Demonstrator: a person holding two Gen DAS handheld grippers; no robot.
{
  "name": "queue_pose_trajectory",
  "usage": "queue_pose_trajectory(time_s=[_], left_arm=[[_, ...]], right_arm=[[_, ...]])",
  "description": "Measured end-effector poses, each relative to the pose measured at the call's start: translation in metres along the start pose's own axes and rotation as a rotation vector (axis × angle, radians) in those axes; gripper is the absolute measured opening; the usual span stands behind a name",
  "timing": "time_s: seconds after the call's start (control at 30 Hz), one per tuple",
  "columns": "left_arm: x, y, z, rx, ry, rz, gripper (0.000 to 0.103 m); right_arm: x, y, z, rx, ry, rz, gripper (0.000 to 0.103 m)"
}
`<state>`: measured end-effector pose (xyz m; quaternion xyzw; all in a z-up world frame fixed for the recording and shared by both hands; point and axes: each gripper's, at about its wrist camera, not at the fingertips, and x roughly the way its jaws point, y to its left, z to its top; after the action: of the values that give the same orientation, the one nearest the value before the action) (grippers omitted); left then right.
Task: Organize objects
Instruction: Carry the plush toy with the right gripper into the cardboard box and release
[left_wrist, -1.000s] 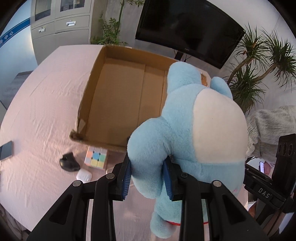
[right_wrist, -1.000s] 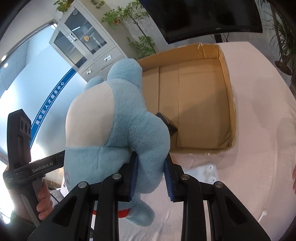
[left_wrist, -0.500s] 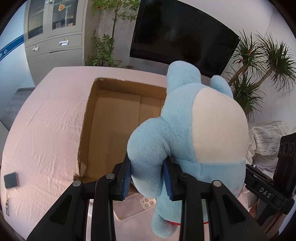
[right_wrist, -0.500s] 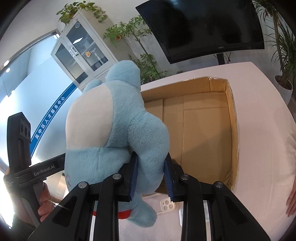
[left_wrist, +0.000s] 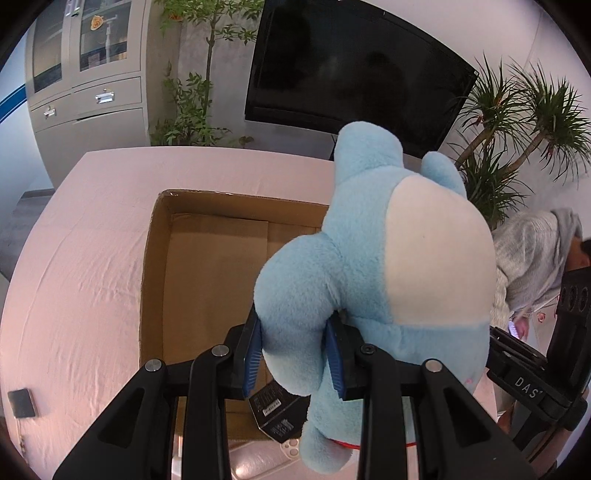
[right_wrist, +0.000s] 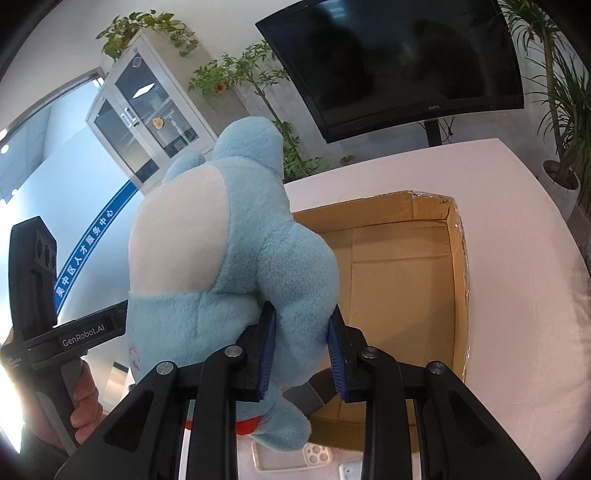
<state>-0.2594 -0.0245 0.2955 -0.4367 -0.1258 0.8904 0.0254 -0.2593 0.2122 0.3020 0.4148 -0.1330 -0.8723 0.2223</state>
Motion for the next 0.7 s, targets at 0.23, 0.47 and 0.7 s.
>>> queue_pose_trajectory(time_s=[0.23,0.47,0.7], left_arm=[[0.042,0.015,0.002,-0.007,0.054,0.024,0.027],[0.098,0.045,-0.010,-0.055,0.136,0.054,0.027],[0.127,0.060,-0.033,-0.088,0.196,0.098,0.029]], right_arm=[[0.052,-0.014,0.000,0.007,0.065,-0.026,0.025],[0.125,-0.028,-0.011,0.009,0.176,-0.059,0.025],[0.175,-0.043,-0.024,0.019,0.263,-0.086,0.025]])
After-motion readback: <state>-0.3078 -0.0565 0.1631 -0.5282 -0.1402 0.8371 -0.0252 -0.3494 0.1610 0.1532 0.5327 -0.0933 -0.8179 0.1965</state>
